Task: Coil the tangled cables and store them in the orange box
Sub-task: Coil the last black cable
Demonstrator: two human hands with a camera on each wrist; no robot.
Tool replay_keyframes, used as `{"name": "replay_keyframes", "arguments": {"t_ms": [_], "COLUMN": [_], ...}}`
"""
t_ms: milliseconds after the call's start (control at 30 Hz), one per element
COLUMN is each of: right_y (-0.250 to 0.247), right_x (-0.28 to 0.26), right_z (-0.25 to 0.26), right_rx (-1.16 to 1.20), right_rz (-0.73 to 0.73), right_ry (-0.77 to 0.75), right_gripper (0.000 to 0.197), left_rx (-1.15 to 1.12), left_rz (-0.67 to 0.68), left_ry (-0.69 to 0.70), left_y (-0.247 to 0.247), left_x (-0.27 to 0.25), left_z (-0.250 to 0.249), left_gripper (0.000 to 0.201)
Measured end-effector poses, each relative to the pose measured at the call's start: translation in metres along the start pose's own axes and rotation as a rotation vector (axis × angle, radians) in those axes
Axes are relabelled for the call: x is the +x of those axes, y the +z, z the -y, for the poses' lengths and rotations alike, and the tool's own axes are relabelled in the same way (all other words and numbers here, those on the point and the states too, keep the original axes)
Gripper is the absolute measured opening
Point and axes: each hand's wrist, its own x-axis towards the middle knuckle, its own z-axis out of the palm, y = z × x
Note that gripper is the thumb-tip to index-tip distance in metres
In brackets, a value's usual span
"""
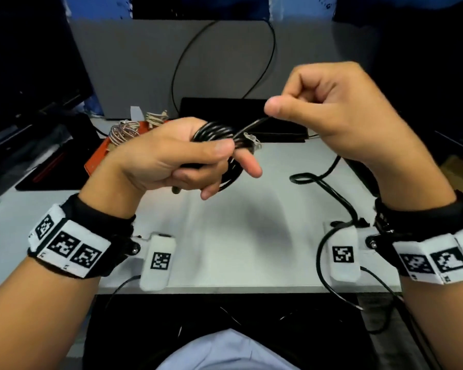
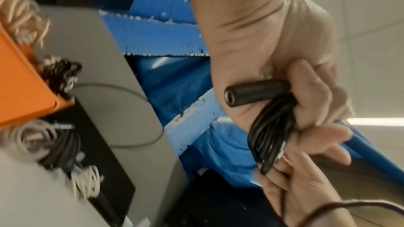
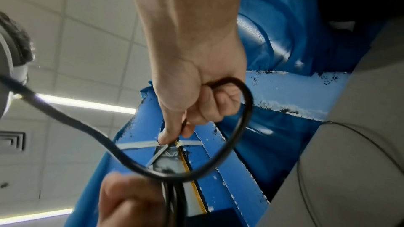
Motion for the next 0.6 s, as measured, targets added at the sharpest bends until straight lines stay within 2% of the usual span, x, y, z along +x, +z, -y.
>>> {"name": "replay_keyframes", "arguments": {"t_ms": [100,133,233,333,400,467,533,600], "right_y": [0.012,0.019,0.044,0.070,0.083,0.089,0.088,0.082], "right_x": [0.004,0.006,0.009,0.003,-0.002,-0.008,-0.011,-0.013], "right_z": [-0.004,-0.007,-0.021,-0.024,-0.020,-0.012,-0.005,0.002], "right_rx": [0.016,0.013,-0.021,-0.066,-0.074,-0.019,0.071,0.141], "right_rz": [-0.124,-0.130,-0.025,0.180,0.335,0.466,0.558,0.625], "right_ry": [-0.042,-0.028,0.068,0.161,0.210,0.249,0.269,0.282], "right_gripper": [0.032,0.030,0.029,0.016,0.013,0.021,0.028,0.027], "left_rx": [-0.354,-0.495,-0.889,-1.043,-1.003,-0.837,-0.578,-0.235], "left_rz": [-0.054,-0.060,-0.096,-0.221,-0.393,-0.585,-0.757,-0.864], "left_ry": [0.197,0.243,0.365,0.446,0.457,0.430,0.392,0.340], "left_y": [0.010,0.014,0.022,0.018,0.014,0.012,0.014,0.016], "left_x": [0.011,0.015,0.024,0.023,0.024,0.024,0.025,0.028], "left_z": [0.001,0.000,-0.003,-0.006,-0.006,-0.006,-0.005,-0.003], "left_gripper": [0.036,0.028,0.031,0.028,0.029,0.029,0.025,0.025]}}
